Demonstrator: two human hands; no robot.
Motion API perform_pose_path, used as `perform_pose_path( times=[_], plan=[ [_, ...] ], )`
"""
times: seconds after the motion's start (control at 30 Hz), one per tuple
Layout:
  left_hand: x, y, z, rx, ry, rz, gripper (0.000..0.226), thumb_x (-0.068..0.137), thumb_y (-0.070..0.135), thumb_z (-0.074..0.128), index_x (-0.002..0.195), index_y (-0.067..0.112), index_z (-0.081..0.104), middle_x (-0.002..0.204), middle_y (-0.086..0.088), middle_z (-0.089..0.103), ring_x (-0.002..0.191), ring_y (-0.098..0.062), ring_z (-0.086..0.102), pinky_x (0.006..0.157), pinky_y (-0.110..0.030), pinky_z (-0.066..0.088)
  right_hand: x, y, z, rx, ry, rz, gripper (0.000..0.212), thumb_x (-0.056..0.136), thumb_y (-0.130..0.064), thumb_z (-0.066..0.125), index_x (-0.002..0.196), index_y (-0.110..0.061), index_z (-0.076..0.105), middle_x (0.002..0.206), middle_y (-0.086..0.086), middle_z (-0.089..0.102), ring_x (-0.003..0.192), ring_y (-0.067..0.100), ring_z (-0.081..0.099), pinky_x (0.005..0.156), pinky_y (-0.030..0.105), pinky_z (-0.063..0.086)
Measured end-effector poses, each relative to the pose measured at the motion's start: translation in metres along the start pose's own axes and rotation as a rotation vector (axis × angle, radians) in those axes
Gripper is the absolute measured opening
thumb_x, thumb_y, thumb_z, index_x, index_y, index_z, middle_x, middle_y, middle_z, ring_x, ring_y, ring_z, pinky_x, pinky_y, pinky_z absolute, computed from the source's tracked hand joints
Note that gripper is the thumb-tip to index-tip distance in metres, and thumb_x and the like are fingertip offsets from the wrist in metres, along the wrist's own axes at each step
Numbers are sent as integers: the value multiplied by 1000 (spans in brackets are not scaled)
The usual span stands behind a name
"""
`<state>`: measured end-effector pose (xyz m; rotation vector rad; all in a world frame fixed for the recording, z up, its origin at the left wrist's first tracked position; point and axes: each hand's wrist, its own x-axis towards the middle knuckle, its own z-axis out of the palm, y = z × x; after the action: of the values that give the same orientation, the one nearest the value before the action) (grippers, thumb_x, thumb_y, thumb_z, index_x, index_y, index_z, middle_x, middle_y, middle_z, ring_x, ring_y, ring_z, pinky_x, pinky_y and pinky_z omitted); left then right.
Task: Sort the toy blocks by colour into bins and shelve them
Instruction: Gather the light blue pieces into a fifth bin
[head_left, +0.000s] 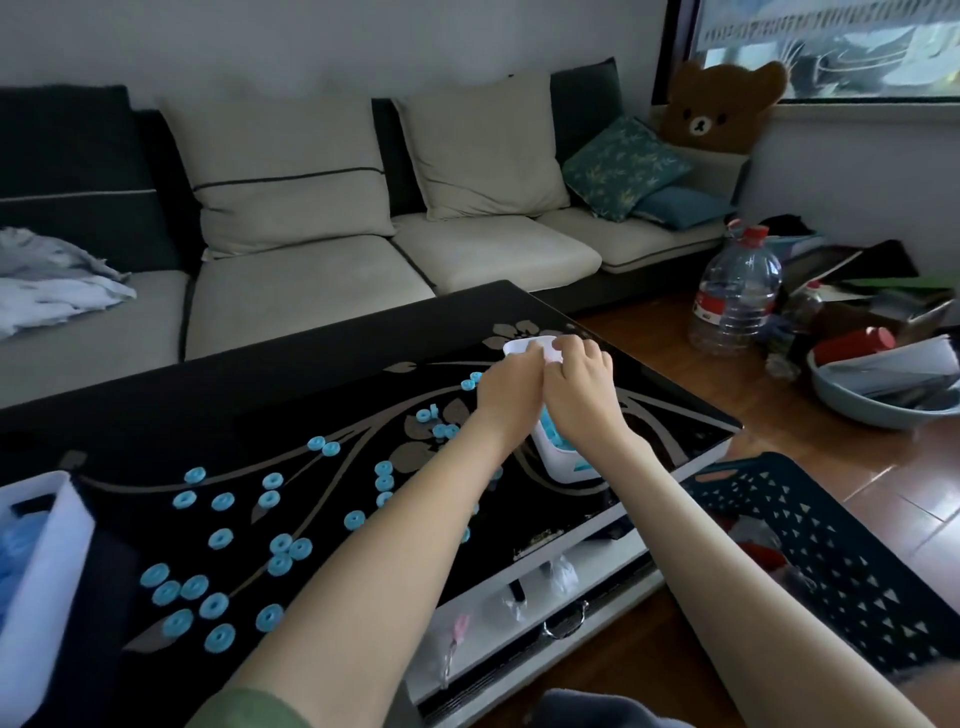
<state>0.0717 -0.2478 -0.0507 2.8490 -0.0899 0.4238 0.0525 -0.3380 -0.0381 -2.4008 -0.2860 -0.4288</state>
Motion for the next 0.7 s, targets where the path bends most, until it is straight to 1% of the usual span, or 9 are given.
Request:
perform_pose_path(
  times=[0.07,0.17,0.27,0.3,0.37,0.43,0.5,0.6,0.7],
  plan=[
    [-21,-19,-14,-50,-25,-45,26,95,9,41,120,2,47,111,-15,62,99,-32,62,69,-34,44,-11,-18,4,-76,-134,-106,32,93,-8,39,123,-2,48,126,15,48,120,28,41,98,32,31],
    [-60,-51,-35,-184,-106,-149,27,95,8,45,121,1,50,115,-20,60,106,-35,57,86,-38,44,-29,-41,19,-187,-367,-293,35,91,-12,42,125,-4,46,127,13,47,121,31,40,98,36,33],
    [-107,-87,-51,-158,-224,-244,32,96,19,44,128,15,49,133,-8,52,119,-25,51,97,-37,42,-55,-59,37,-308,-742,-370,64,91,-36,48,146,-18,22,146,9,29,135,33,24,107,44,26],
    [-123,-98,-55,-101,-292,-255,40,96,25,46,135,22,44,143,-3,44,129,-22,44,104,-40,37,-61,-63,43,-355,-886,-364,75,89,-48,50,150,-24,12,153,5,19,140,32,16,110,47,23],
    [-156,-116,-62,-16,-431,-260,58,93,42,50,146,36,28,158,4,20,145,-18,18,116,-48,15,-72,-69,56,-451,-1081,-345,91,82,-67,49,150,-32,-1,158,-3,-2,145,29,-2,115,52,14],
    [-189,-129,-65,0,-492,-299,67,90,58,47,148,44,17,161,9,-1,148,-16,-5,115,-52,-6,-86,-75,70,-483,-1123,-361,100,77,-74,48,149,-35,-8,158,-4,-14,145,24,-14,116,53,7],
    [-215,-143,-66,65,-434,-328,68,89,63,42,148,45,15,160,10,-7,146,-14,-13,112,-54,-14,-103,-79,87,-477,-1065,-445,99,78,-73,47,148,-35,-11,157,-3,-18,144,21,-19,117,50,1],
    [-243,-160,-65,192,-331,-347,66,90,65,36,149,42,16,160,10,-7,146,-12,-14,112,-56,-15,-122,-83,107,-418,-991,-569,83,89,-63,39,148,-35,-12,157,-1,-17,144,19,-20,117,44,-5],
    [-264,-179,-61,232,-297,-471,67,92,65,28,151,39,8,160,6,-13,146,-15,-16,112,-56,-12,-134,-87,122,-392,-885,-631,66,98,-53,24,149,-32,-12,158,0,-12,145,18,-16,117,43,-3]
  ],
)
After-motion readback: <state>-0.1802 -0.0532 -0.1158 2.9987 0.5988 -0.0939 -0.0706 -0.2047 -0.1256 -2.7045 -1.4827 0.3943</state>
